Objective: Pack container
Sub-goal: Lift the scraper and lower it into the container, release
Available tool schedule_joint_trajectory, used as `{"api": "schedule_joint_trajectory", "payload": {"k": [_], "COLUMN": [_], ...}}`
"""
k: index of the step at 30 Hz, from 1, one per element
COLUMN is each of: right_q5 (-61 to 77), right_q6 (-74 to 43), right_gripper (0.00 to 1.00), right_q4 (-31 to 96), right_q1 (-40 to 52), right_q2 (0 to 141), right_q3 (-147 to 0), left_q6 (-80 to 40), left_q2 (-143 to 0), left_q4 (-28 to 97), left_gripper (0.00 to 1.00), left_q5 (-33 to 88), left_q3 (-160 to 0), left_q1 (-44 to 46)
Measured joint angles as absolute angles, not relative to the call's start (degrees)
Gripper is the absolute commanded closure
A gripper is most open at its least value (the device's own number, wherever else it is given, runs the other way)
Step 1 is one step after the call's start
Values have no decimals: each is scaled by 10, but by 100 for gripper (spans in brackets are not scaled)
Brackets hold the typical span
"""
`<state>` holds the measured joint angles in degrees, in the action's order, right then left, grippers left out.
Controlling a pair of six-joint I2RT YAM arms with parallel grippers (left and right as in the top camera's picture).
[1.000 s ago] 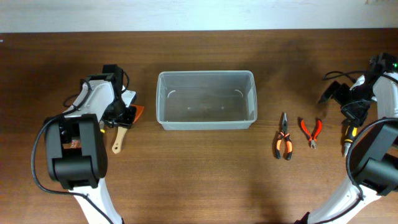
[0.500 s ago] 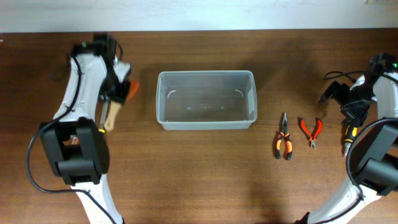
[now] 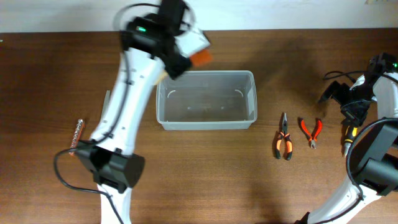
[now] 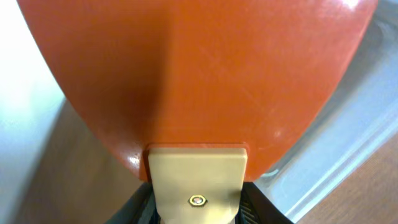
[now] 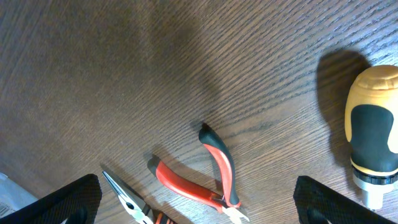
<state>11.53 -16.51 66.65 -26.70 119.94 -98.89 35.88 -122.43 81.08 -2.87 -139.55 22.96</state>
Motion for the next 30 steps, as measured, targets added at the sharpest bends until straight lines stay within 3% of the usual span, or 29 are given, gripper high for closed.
{"api": "schedule_joint_trajectory", "payload": {"k": [9,21,24,27,28,29,30], "right_q5": [115,115,115,115,116,115,115], "right_q6": [-165,-165,-165,-165,-165,-165,-165], "right_gripper": [1,1,1,1,1,1,1], "right_q4": [667,667,667,667,667,667,667], "right_q1": [-267,-267,-267,-267,-267,-267,-267], "right_q2": [1199,1199,1199,1199,1199,1199,1199], "right_q3": [-989,-989,-989,-989,-989,-989,-989], "left_q6": [560,621,622,621,615,611,604], "left_q2": [-1300,-1407,-1412,-1416,-1416,-1416,-1416], "left_q4": [806,791,787,788,789,791,796], "left_gripper": [98,97,79,46,28,1,1], "left_q5": [2,14,16,16,16,16,16], "left_q3": [-1346,-1329,-1329,-1329,-1329,-1329,-1329], "left_q1": [278,277,271,260,255,251,248]}}
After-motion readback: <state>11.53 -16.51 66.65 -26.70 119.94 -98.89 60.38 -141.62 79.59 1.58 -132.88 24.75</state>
